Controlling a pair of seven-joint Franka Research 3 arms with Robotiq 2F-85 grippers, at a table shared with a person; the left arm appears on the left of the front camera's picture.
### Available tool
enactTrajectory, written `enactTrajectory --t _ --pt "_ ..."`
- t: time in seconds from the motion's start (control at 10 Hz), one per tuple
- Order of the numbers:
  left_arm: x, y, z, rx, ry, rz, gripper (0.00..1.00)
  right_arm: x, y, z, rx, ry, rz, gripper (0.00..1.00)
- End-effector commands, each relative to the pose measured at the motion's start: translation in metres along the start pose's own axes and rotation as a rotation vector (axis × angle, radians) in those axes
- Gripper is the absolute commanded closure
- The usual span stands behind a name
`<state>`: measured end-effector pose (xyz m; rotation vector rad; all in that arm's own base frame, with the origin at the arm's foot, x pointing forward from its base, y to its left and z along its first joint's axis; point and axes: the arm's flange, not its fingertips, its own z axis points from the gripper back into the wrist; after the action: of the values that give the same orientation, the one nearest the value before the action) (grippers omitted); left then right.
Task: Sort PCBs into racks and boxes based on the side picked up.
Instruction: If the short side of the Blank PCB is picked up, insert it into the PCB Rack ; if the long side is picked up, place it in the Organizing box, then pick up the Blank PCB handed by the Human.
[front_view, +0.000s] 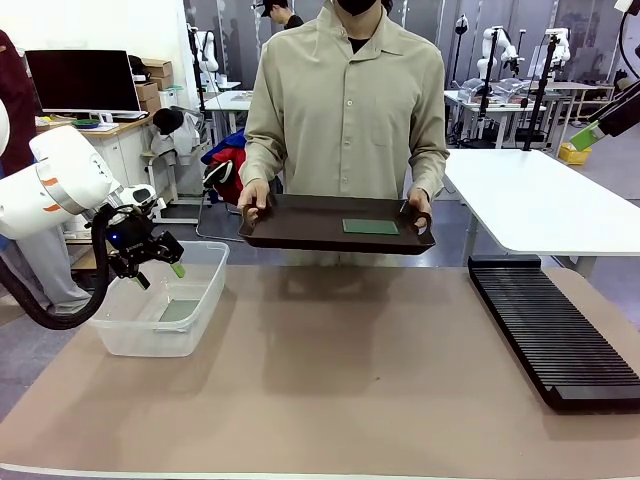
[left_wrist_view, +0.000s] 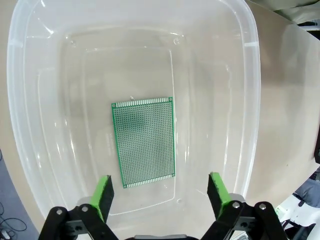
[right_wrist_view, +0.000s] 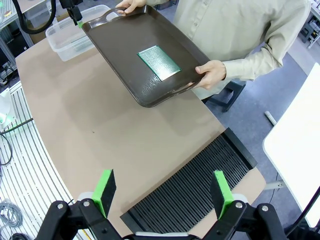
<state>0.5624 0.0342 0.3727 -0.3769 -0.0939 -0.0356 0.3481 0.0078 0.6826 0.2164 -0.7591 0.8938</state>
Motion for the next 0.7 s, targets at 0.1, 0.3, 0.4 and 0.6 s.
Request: enactTrajectory --t 0.1,0.3,0.4,0.6 --pt "0.001 0.001 0.0 0.001 0.001 0.0 0.0 -0.001 0.0 0.0 0.003 0.001 0.0 0.0" --pt "0.001 0.001 0.0 0.001 0.001 0.0 0.0 -0.001 0.0 0.0 0.003 0.001 0.0 0.0" --pt "0.001 0.001 0.0 0.001 0.001 0.0 0.0 -0.001 0.0 0.0 0.003 0.001 0.0 0.0" --pt "0.006 0.006 0.015 -0.025 -0.023 -0.063 0.0 -0.001 0.0 0.0 0.003 0.001 0.0 0.0"
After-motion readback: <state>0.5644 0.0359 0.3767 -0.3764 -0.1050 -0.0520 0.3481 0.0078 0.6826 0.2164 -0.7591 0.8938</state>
